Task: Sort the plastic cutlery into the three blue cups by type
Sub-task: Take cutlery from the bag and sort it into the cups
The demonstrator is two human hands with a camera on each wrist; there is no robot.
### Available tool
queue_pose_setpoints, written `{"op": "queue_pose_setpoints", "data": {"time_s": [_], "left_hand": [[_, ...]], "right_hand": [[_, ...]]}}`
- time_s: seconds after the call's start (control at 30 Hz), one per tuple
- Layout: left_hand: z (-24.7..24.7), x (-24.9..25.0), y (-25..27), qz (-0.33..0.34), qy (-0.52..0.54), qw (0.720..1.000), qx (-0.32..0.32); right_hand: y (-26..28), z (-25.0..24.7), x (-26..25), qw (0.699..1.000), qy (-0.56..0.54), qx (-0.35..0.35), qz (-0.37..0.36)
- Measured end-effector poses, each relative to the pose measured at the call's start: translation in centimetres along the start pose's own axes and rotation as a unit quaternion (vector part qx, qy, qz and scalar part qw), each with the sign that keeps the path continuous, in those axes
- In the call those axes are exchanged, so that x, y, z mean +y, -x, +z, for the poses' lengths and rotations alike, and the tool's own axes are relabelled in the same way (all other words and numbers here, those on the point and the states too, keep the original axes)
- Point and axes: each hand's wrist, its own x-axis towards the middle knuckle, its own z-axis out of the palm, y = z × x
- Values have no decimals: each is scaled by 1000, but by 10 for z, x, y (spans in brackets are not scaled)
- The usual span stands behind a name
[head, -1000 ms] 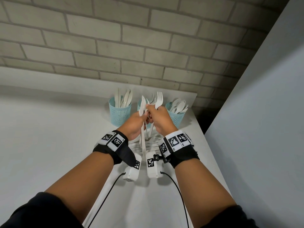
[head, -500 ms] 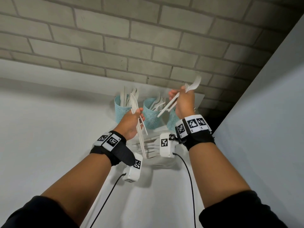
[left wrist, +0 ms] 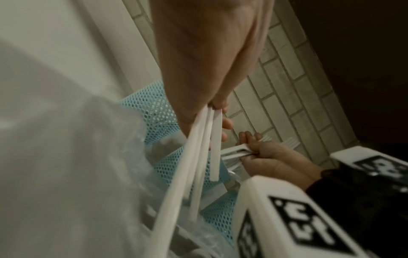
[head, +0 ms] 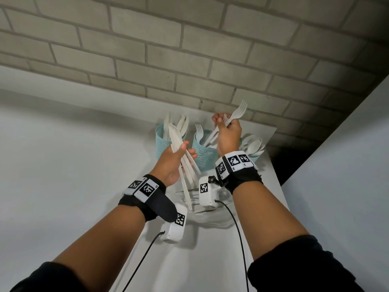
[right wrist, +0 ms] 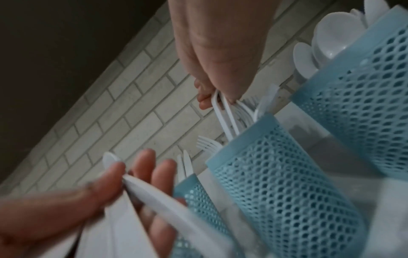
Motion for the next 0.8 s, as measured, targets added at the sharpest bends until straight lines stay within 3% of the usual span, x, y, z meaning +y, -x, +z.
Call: {"op": "queue_pose_setpoints", "data": {"time_s": [0.1,0.2,0.33,0.5,0.63,0.8], "left_hand": [[1,0,0,0,-6,1000,-3],[3,-1,1,-3,-12,1000,-12],[2,-2,2,-8,-3,1000,-15],[-1,-2,2,-21,8,1000,-10],[2,-2,3,-17,6,1000,-8],[10,-5,4,-14,-4,1000,-7]], "right_hand": [[-1,-1,4,994,103,-27,0],[-2,2,-1,993,110,-47,0],[0,1,-3,989,147,-22,-17],[5,-3,2,940,328,-81,-39],[13,-1,-16,941,309,-89,-109],[34,1,-37,926,308,-218,-33]]}}
